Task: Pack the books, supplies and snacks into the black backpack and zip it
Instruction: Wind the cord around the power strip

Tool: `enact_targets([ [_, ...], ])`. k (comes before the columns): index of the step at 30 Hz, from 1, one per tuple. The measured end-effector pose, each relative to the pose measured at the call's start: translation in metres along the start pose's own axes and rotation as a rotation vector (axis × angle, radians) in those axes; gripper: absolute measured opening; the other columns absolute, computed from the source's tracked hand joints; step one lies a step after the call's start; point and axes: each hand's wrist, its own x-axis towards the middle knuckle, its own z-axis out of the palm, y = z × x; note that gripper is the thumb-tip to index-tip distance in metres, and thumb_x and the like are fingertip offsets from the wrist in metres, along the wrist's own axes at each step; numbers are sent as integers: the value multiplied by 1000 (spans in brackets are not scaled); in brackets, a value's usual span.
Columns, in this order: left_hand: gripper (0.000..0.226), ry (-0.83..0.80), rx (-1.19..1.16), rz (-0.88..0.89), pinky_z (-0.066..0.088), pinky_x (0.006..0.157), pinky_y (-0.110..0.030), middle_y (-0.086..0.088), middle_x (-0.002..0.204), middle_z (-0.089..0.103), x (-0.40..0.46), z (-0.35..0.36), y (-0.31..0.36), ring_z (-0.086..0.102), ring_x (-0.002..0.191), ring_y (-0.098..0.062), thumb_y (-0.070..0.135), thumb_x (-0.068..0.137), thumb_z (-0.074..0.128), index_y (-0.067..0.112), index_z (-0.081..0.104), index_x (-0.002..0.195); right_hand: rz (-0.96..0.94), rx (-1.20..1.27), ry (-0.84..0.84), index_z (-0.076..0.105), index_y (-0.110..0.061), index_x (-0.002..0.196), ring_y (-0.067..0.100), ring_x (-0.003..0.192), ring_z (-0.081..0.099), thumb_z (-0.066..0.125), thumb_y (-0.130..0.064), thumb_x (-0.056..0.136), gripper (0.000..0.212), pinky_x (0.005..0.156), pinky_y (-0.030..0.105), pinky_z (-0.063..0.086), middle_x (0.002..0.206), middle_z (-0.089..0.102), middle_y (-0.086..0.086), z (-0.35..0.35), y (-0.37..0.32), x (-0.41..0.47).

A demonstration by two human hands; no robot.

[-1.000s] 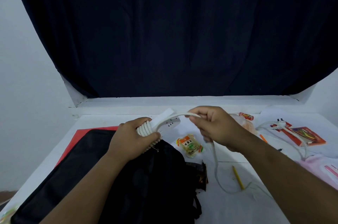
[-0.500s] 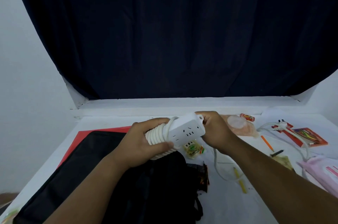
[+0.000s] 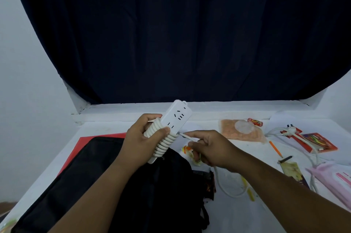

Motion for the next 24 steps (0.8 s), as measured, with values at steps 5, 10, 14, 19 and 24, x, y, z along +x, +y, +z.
enact_targets([
  [5,26,63,38,-15,53,59,-16,4,93,73,0,7,-7,70,78,-6,24,86,77,30,64,109,-2,-206,51,67,-31,110,15,49,57,56,-21,99,18,50,31,50,68,68,3,0,7,-1],
  [10,29,52,189,12,52,57,-14,8,95,71,3,7,-7,68,79,-1,32,86,76,36,59,108,-136,-627,153,62,-28,73,16,54,54,55,-23,94,23,54,35,43,63,60,-2,-6,-11,-5],
  [14,38,-62,339,88,60,64,-27,13,95,69,6,7,-8,66,81,-3,45,84,76,41,51,112,-242,-1020,134,44,-20,71,19,61,44,46,-25,95,24,49,27,23,63,40,-6,1,-31,-6],
  [19,45,-243,419,154,58,68,-36,14,99,66,7,1,-4,65,86,-8,49,83,76,39,49,118,-390,-1098,89,59,-21,86,18,82,53,47,-31,100,21,63,32,41,83,52,-8,-6,-41,-4],
  [24,54,-286,397,161,58,63,-45,6,88,69,2,2,1,68,72,-16,45,73,85,35,55,117,-677,-1025,152,76,-24,78,15,76,55,75,-10,77,14,54,33,51,77,64,-10,-7,-41,7],
])
